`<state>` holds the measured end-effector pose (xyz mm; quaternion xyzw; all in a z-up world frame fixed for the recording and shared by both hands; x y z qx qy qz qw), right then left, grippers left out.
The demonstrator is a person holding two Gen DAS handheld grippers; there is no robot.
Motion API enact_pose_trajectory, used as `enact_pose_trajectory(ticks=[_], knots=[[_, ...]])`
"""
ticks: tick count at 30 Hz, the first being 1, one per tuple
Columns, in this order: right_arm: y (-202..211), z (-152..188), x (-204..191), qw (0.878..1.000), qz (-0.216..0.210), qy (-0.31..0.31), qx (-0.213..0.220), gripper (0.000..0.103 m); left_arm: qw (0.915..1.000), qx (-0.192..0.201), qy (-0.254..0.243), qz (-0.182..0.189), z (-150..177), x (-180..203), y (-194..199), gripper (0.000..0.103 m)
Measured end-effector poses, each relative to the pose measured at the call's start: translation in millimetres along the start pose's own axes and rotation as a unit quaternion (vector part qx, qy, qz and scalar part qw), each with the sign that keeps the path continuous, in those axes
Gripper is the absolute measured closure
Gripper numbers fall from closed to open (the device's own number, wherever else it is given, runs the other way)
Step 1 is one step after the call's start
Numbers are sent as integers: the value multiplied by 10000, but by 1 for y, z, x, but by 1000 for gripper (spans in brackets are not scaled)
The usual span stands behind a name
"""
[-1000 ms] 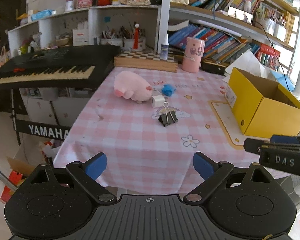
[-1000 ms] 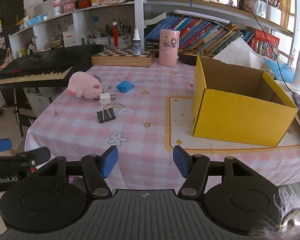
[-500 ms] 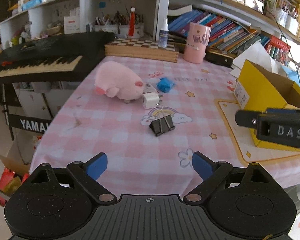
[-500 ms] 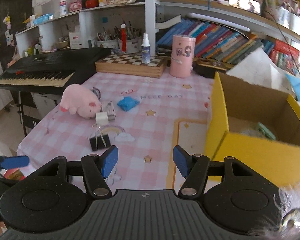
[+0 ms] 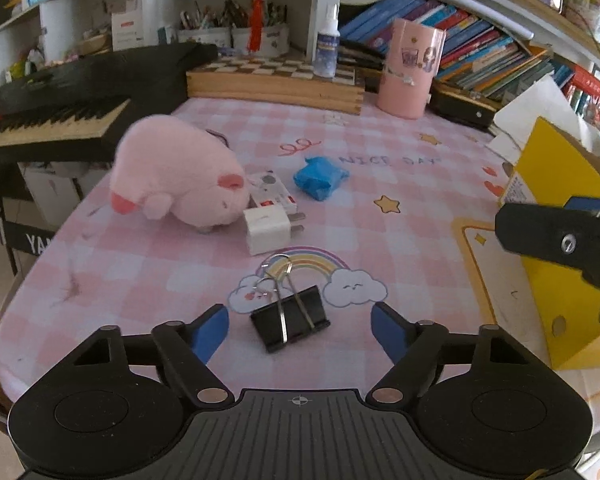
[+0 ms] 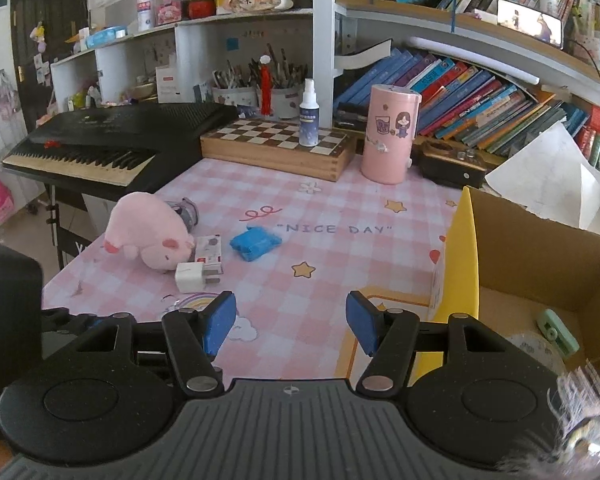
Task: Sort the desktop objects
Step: 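Lower the left tool onto the black binder clip and grasp it, then grasp the white charger plug with the right tool while the left tool holds the clip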
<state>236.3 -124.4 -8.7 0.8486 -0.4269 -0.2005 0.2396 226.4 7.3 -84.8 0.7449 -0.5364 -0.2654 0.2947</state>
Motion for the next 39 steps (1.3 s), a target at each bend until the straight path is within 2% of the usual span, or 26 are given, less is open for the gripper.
enact_pose_trajectory(ticks=[5, 7, 9, 10, 17, 27, 33, 35, 37, 39], knots=[[-11, -7, 9, 10000, -75, 54, -20, 44, 9998, -146, 51, -152, -3, 7, -9, 34], [-16, -11, 11, 9999, -139, 53, -33, 44, 9996, -151, 84, -202, -4, 6, -9, 49], [-22, -14, 12, 9997, -222, 47, -38, 44, 9995, -158, 81, -243, -5, 4, -9, 59], [-25, -16, 13, 9996, -260, 39, -39, 44, 9996, -178, 113, -187, -5, 0, -8, 60], [-56, -23, 9, 9981, -550, -103, -251, 44, 9990, -99, 235, -368, -8, -25, -1, 60], [-125, -17, -24, 9918, -1011, 299, -722, 44, 9908, -195, 958, -940, -10, -88, 20, 60], [-155, -13, -32, 9902, -1044, 285, -880, 44, 9891, -134, 1001, -1069, -17, -99, 25, 60], [-163, -12, -34, 9899, -1045, 319, -899, 49, 9898, -108, 968, -1044, -19, -98, 27, 60], [-167, -11, -36, 9887, -1086, 395, -959, 61, 9902, -87, 950, -1019, -22, -98, 28, 60], [-168, -11, -37, 9885, -1094, 475, -930, 61, 9906, -62, 951, -985, -24, -98, 29, 60]])
Point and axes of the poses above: each gripper's, at about its wrist camera, not at the fingertips, and y roughly against the way its jaws point, x to its right, z to its underside, the point moved 1 cm from there along -y, roughly the way its jaws point, and after that the axes turned 12 degrees about -z, right-handed, at the moved point
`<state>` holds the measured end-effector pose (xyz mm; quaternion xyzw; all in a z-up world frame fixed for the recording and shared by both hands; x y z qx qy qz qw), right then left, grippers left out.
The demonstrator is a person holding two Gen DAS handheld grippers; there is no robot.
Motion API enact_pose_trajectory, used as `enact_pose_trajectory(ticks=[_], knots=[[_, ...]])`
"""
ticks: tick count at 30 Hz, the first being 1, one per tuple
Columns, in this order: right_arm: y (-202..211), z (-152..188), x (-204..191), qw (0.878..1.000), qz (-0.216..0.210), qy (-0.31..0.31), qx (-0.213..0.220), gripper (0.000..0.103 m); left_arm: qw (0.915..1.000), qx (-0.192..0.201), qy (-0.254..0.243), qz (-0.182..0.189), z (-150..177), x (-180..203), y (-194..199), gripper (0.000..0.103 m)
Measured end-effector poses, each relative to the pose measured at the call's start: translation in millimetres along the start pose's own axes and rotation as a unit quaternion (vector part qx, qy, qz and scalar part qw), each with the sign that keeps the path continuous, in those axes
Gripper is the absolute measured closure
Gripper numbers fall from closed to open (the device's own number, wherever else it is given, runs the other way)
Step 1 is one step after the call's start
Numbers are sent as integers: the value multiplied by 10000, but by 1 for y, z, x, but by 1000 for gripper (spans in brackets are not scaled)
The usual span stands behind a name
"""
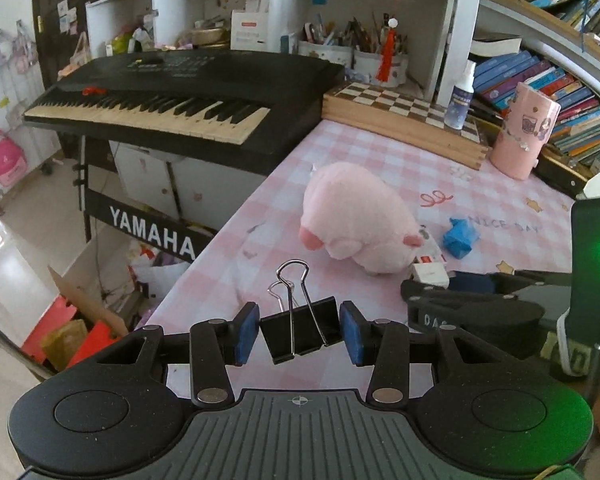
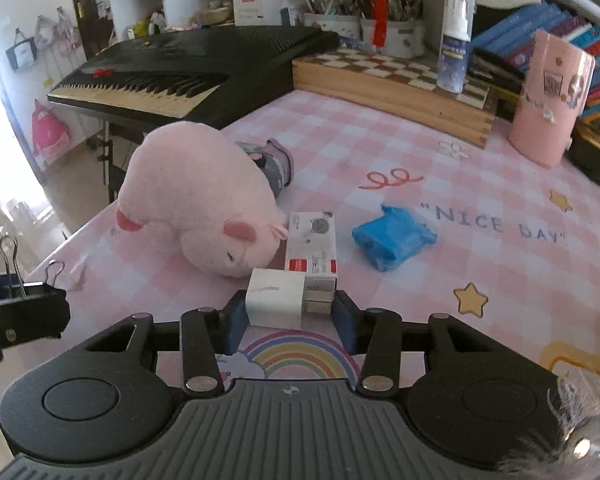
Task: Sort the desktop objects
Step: 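Grasp the white charger plug with the right tool while the left tool holds the clip, then carry the binder clip and charger plug with both tools over the yellow box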
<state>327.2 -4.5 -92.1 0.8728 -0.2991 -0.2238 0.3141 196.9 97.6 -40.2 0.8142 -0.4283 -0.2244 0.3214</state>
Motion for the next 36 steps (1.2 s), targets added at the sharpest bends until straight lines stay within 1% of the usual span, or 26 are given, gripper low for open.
enact_pose_trajectory(ticks=[3, 8, 14, 18, 24, 26, 30, 36], knots=[[4, 0, 1, 10000, -37, 33, 21, 62, 10000, 33, 11, 81, -3, 1, 1, 60], [28, -1, 1, 9998, 58, 42, 187, 62, 9992, 185, 55, 355, -8, 2, 9, 60], [71, -1, 2, 9982, 296, -173, 502, 62, 9959, 415, -13, 803, -11, 4, 25, 60], [102, 1, -2, 9964, 415, -303, 679, 62, 9931, 443, -83, 1085, -8, 3, 39, 60], [149, 9, -13, 9930, 501, -576, 905, 62, 9867, 608, -172, 1501, -1, 0, 65, 60], [161, 16, -17, 9915, 526, -739, 935, 62, 9847, 684, -239, 1584, 3, -2, 73, 60], [173, 34, -29, 9883, 572, -1118, 867, 62, 9828, 678, -256, 1698, 14, -11, 82, 60], [182, 56, -53, 9856, 622, -1363, 781, 62, 9807, 642, -302, 1825, 31, -27, 94, 60]])
Point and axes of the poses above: each gripper's, at about its wrist camera, not at the fingertips, and y roughly against the way its jaws point, x to its right, z to its underside, the point moved 1 cm from there along -y, roughly the way its jaws point, and after that the axes turned 12 degrees about -z, right-handed, at the moved point
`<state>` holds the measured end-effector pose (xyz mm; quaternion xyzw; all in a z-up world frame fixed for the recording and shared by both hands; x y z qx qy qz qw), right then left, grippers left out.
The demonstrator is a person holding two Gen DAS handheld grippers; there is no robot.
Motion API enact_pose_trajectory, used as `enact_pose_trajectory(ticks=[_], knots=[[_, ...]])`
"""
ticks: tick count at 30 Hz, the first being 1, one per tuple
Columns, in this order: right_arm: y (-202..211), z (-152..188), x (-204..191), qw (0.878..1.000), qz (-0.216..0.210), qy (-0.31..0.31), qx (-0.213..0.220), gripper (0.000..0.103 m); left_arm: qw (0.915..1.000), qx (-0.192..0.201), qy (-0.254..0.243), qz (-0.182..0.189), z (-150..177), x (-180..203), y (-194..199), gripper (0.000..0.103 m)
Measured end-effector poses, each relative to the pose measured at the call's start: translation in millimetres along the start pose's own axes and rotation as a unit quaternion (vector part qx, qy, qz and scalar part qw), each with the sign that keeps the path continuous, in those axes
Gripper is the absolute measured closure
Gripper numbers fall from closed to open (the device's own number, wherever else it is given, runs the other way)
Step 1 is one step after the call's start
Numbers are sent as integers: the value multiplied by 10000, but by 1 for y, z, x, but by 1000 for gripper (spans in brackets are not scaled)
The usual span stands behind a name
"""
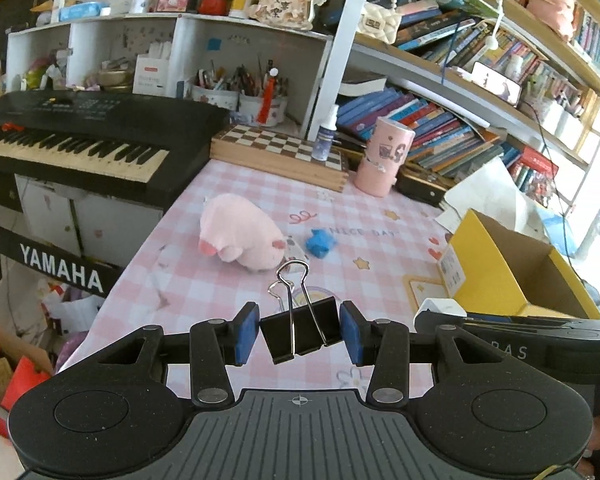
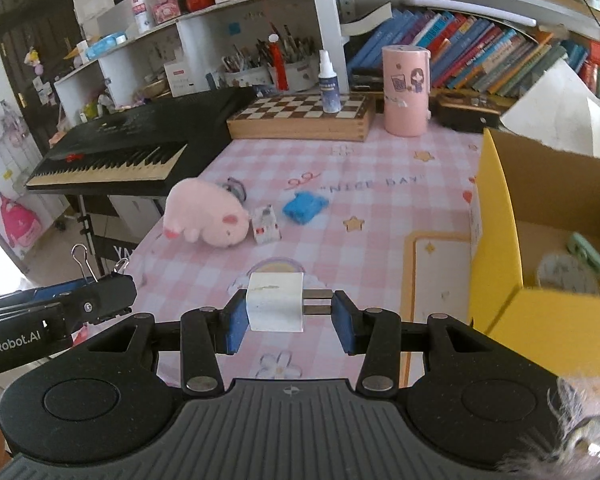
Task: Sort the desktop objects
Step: 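Carry the binder clip and charger plug with both tools over the yellow box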
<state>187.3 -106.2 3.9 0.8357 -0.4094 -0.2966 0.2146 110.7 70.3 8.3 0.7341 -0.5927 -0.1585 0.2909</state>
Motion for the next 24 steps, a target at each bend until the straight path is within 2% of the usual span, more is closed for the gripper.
enact_pose_trajectory(ticks=[8, 14, 24], knots=[[27, 32, -25, 9997, 194, -112, 80, 62, 9996, 80, -154, 237, 17, -10, 30, 60], [51, 61, -35, 9985, 444, -307, 111, 62, 9980, -60, -318, 539, 33, -10, 43, 60], [96, 107, -31, 9908, 1009, -861, 254, 62, 9886, -243, -848, 1223, 56, 18, 57, 60]])
Point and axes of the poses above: each gripper's, at about its wrist camera, not at the fingertips, and y roughly against the way its jaws point, x to its right, z to its underside, the point moved 1 cm from there along -y, roughly the way its jaws point, and after that the axes turned 12 degrees about -z, right-handed, at the moved point
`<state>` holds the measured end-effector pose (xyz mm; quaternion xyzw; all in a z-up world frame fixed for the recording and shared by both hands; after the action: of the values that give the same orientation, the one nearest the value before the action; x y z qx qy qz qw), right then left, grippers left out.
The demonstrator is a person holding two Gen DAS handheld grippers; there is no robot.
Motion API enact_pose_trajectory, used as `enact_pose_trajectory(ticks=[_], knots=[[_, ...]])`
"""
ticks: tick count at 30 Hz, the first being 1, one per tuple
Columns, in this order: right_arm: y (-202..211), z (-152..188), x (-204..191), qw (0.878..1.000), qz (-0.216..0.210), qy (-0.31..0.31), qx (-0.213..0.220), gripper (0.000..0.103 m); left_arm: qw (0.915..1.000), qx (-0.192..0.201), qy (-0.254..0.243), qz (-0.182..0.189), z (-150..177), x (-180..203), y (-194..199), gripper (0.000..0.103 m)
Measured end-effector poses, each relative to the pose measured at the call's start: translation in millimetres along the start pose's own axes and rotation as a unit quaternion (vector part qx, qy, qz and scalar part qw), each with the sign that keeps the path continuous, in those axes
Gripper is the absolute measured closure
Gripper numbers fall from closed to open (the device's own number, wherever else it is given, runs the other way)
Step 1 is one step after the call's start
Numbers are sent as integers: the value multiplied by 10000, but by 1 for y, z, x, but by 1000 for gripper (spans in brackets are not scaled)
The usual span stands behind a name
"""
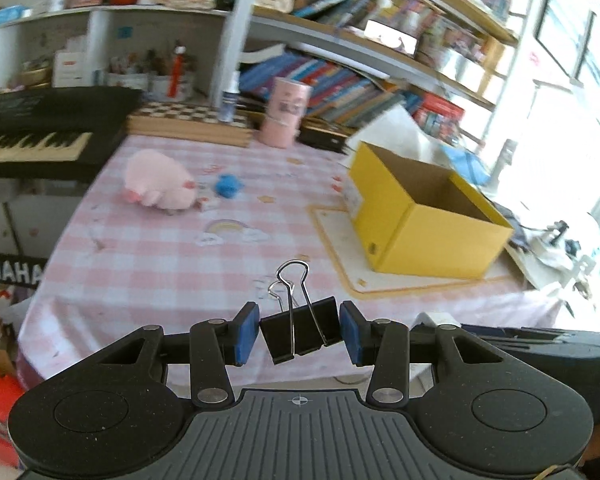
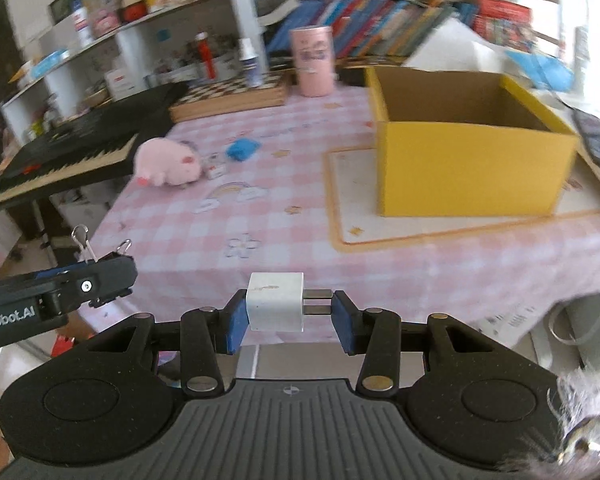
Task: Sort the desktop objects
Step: 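Carry the binder clip and charger plug with both tools over the yellow box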
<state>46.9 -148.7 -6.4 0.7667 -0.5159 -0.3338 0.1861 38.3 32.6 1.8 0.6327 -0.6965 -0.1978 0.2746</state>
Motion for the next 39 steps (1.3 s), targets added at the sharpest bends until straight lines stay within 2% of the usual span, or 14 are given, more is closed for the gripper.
enact_pose_trajectory(ticks=[10, 17, 28, 34, 39], knots=[[31, 21, 44, 9961, 574, -650, 186, 62, 9964, -151, -582, 597, 2, 51, -17, 60], [44, 15, 83, 9904, 891, -994, 357, 62, 9916, -157, -933, 883, -7, 90, -33, 60], [40, -22, 141, 9877, 1029, -1086, 449, 62, 9885, 164, -1101, 1026, -42, 142, -67, 60], [48, -55, 169, 9874, 1077, -841, 804, 62, 9871, 470, -1121, 1044, -72, 173, -81, 60], [50, -90, 193, 9886, 962, -575, 1010, 62, 9863, 717, -1171, 911, -94, 202, -100, 60]])
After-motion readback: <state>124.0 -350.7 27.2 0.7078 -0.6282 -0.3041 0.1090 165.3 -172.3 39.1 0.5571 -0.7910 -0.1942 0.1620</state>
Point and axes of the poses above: each gripper's, at about its wrist camera, not at the fingertips, and y roughly against the way its jaws point, x to its right, z to its underside, the point moved 1 cm from there along -y, roughly the way its jaws point, and after that the axes turned 12 degrees about -z, right-handed, at the moved point
